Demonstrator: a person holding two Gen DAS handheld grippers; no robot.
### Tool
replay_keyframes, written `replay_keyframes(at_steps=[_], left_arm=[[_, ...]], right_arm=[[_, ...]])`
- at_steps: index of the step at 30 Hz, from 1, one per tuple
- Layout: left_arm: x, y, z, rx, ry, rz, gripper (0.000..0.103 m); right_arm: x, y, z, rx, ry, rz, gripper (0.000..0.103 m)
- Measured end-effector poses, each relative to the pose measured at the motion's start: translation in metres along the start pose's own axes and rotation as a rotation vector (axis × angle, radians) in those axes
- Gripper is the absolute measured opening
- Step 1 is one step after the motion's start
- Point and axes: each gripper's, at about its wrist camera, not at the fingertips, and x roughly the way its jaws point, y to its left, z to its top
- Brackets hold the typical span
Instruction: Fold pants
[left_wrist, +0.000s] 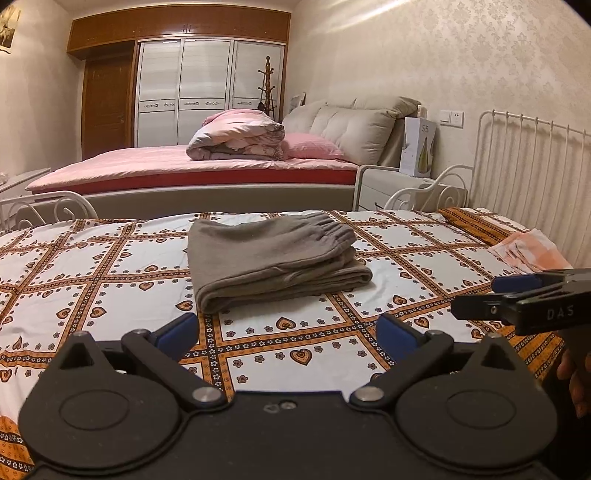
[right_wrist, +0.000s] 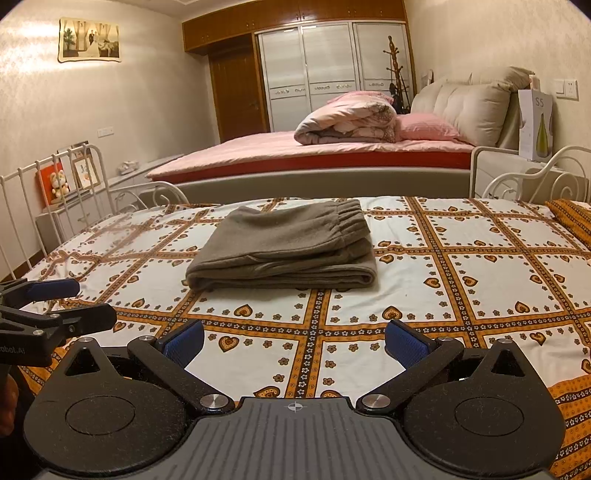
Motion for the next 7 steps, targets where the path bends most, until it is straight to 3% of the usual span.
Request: replay_keyframes(at_steps=[7], left_arm=[[0.0006,0.0001,-0.0002,-0.004,0.006,0.006,0.096]], right_arm=[[0.0003,-0.0007,0.0009,-0.005,0.001,0.004,0.103]])
